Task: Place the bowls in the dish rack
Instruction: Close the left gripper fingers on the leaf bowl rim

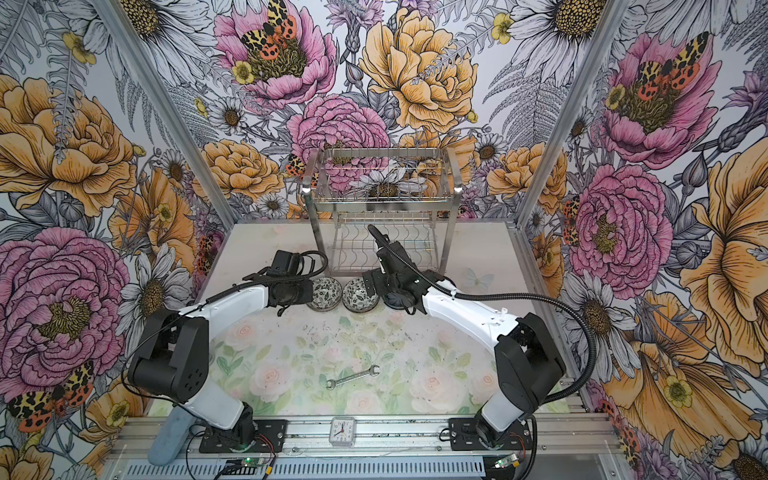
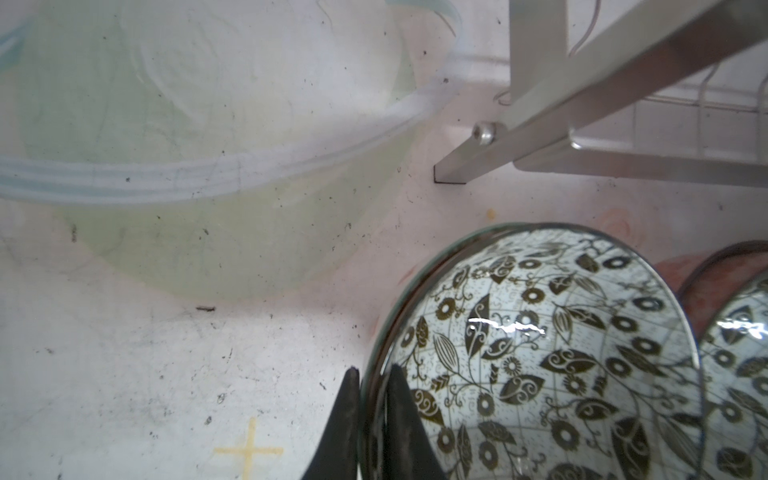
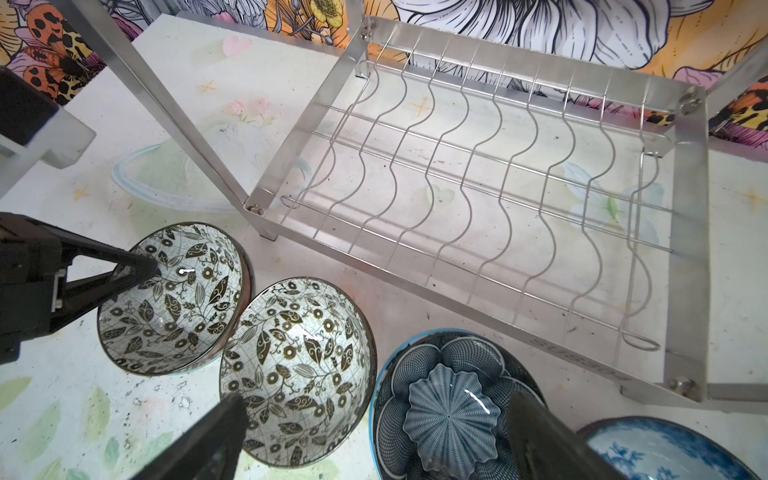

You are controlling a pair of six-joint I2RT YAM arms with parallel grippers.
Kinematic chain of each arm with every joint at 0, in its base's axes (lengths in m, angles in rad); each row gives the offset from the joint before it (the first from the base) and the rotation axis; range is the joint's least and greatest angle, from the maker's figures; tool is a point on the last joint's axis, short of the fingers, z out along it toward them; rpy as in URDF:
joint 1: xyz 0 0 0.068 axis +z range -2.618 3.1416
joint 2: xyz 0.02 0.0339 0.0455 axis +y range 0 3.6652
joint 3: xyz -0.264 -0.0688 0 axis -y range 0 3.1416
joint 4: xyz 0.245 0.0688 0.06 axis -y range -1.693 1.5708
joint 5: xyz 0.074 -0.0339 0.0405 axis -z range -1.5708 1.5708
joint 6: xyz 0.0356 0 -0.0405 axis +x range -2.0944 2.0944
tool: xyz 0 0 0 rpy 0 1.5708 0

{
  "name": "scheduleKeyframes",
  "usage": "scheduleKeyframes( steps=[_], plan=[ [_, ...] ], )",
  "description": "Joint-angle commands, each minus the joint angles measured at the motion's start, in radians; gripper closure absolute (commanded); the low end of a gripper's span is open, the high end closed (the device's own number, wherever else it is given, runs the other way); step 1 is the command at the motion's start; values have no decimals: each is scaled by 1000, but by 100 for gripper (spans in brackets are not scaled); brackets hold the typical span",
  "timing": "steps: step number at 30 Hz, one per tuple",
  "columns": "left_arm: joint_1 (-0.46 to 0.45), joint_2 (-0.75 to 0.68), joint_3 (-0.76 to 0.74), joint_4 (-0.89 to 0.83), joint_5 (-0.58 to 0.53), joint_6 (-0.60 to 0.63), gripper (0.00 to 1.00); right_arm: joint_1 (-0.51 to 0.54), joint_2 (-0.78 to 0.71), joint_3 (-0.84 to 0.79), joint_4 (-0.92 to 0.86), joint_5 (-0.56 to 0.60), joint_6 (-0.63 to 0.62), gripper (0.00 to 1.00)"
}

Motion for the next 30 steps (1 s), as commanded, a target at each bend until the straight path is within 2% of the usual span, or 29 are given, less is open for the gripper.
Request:
scheduleKeyframes(
  steps=[1, 11, 13, 18, 22, 26, 30],
  plan=[
    [4, -15, 13, -29, -21, 10, 84, -4, -31, 6, 11, 8, 5, 1],
    [7, -33, 20, -35, -18, 11, 76, -5, -16, 21, 10, 0, 4, 0],
    [8, -35, 21, -37, -14, 12, 76, -4, -16, 22, 10, -1, 4, 1],
    [7, -39, 25, -39, -12, 12, 85, -5, -19, 17, 9, 0, 4, 1],
    [6, -39, 27, -45, -15, 14, 86, -5, -16, 15, 10, 1, 6, 1],
    [7, -47, 28, -56, -25, 16, 75, -4, -17, 14, 9, 2, 6, 1],
    [6, -57, 29, -58, -31, 17, 75, -5, -16, 10, 10, 3, 6, 1]
  ],
)
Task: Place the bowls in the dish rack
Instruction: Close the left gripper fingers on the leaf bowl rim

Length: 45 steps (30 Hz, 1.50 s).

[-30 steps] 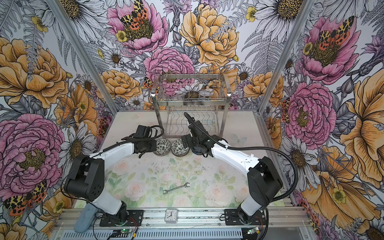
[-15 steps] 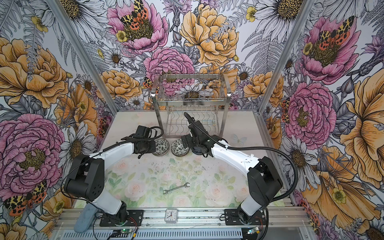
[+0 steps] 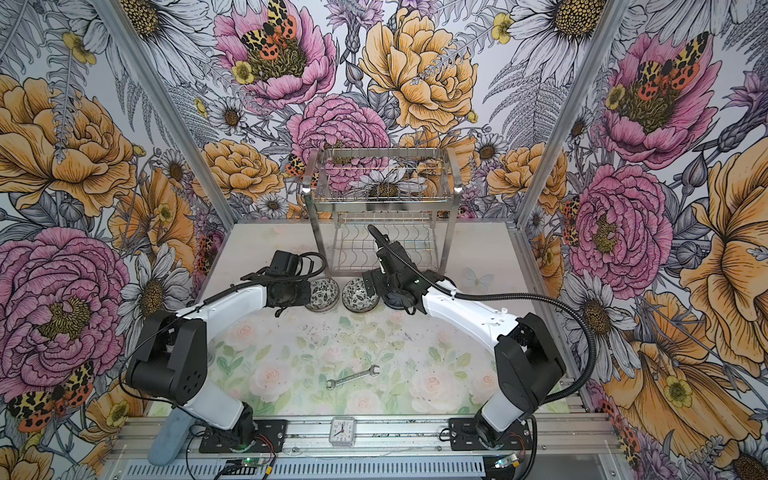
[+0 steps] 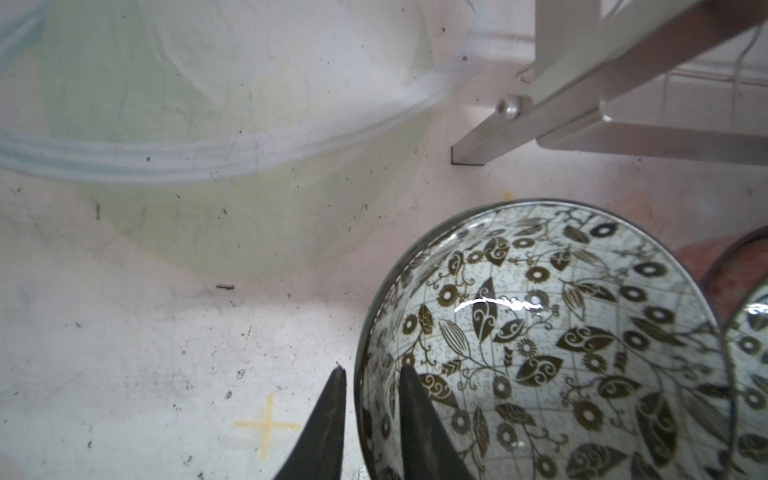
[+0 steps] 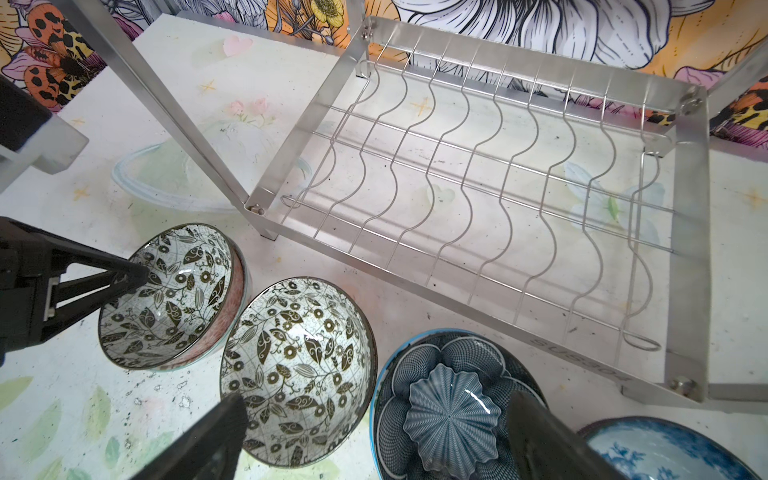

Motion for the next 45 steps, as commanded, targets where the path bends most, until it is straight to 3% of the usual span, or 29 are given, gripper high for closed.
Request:
scheduleKeyframes(
  steps=[1, 15, 45],
  plan=[
    [4, -45, 25, -4, -18, 10, 74, -5, -16, 10, 10, 4, 7, 1],
    [4, -37, 29, -2, -21, 10, 89, -6, -22, 0, 11, 5, 10, 0],
    [13, -83, 23, -8, -35, 16, 100, -6, -27, -9, 11, 5, 15, 0]
  ],
)
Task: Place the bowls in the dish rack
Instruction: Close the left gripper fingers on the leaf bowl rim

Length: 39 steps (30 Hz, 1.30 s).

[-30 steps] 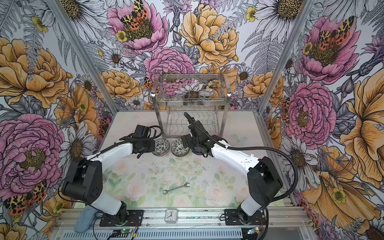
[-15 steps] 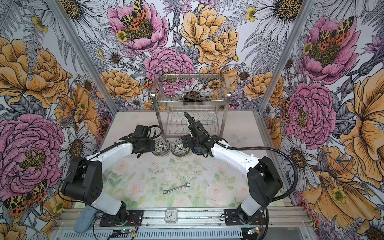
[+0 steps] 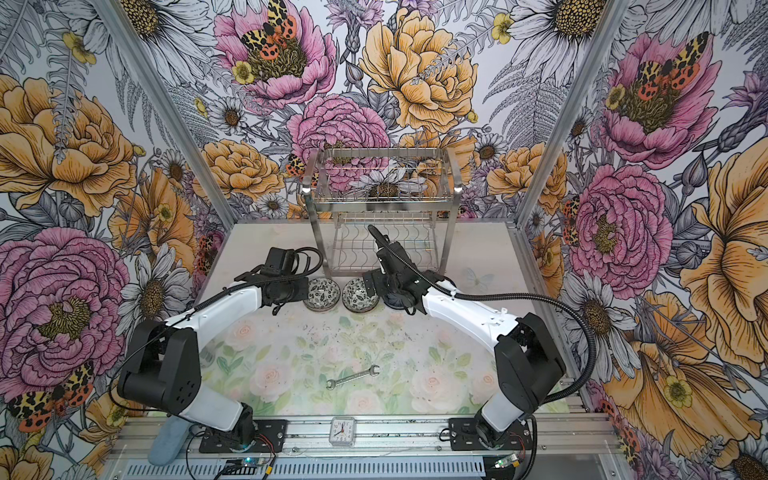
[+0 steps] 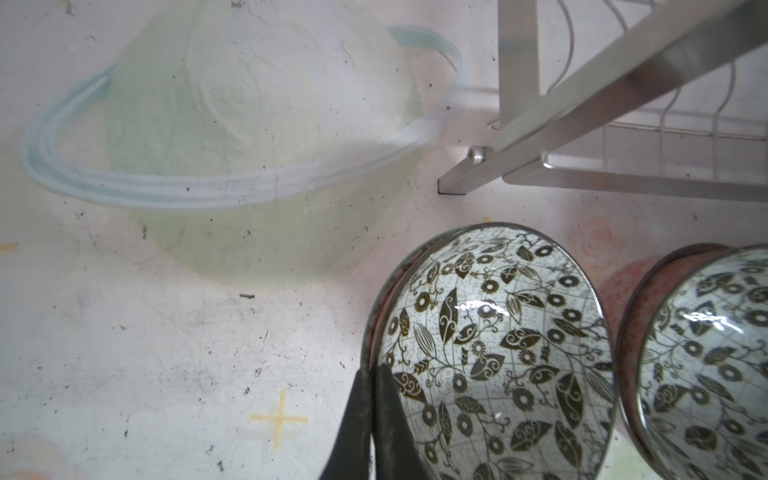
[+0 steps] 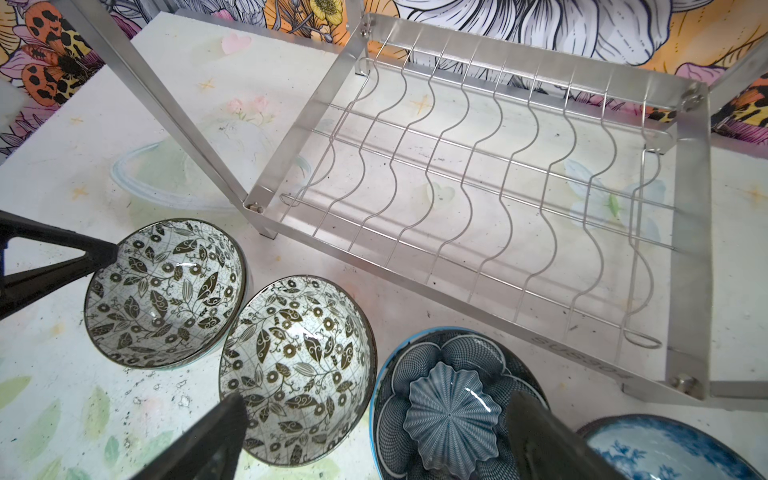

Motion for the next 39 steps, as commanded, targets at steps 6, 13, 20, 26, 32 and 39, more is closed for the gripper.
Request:
scheduleKeyframes(
  steps=[6, 13, 20, 26, 32, 39],
  plan=[
    [12, -27, 17, -8, -12, 15, 58, -5, -21, 0, 11, 2, 10, 0],
    [6, 0, 24, -6, 0, 15, 56, -6, -16, 6, 11, 2, 9, 1],
    [-12, 47, 38, 2, -4, 21, 72, -6, -13, 13, 10, -3, 6, 1],
    [-12, 61, 42, 3, 1, 24, 76, -6, -16, 9, 10, 2, 6, 0],
    [-13, 62, 38, 5, 2, 23, 87, -6, -16, 3, 10, 2, 6, 1],
    [-12, 45, 44, 3, 6, 28, 100, -8, -22, -3, 8, 7, 5, 0]
  ],
)
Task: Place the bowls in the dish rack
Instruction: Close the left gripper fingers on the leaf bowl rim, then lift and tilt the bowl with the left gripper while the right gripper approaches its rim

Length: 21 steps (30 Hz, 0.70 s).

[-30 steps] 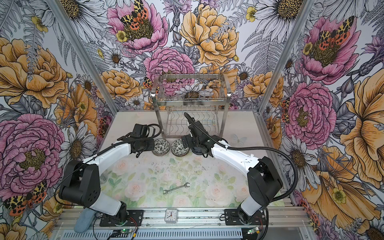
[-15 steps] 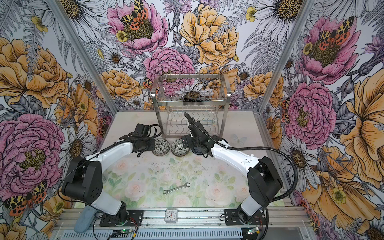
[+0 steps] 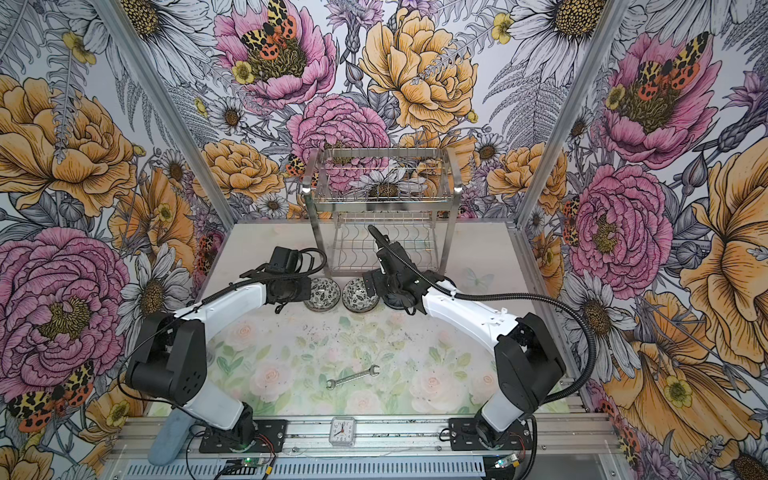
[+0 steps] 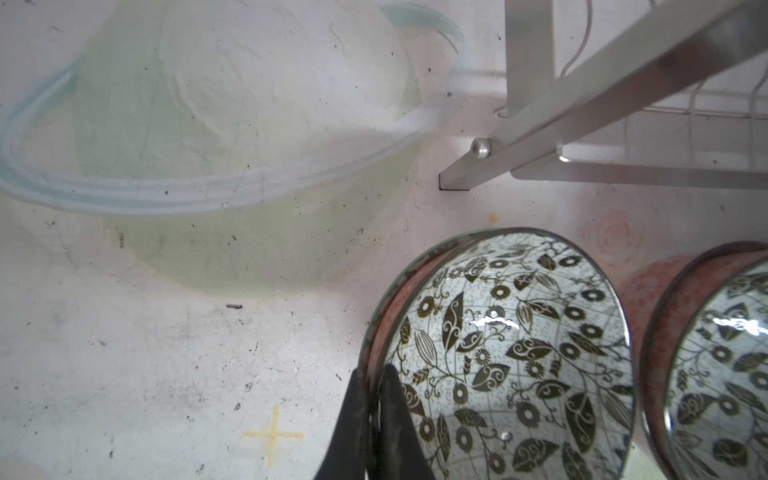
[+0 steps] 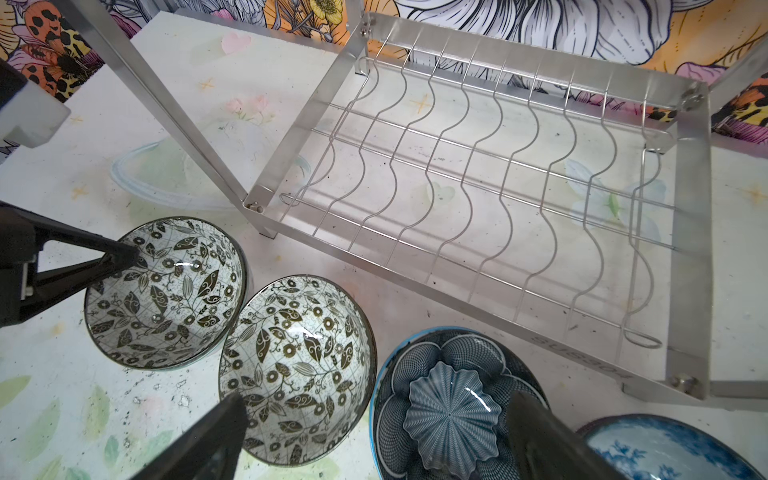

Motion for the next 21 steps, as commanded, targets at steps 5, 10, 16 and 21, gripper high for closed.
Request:
scheduleKeyframes(
  steps=[5, 10, 16, 21],
  plan=[
    [5, -34, 25, 5, 9, 15, 100, -8, -31, -8, 9, 11, 4, 0],
    [4, -92, 33, 4, 9, 20, 100, -9, -48, -11, 8, 3, 0, 0],
    [6, -212, 48, 0, -10, 33, 100, -9, -92, -1, -9, -3, -5, 0],
    [-64, -310, 39, 23, -54, 45, 100, -3, -146, 18, -22, -58, 23, 0]
  ],
)
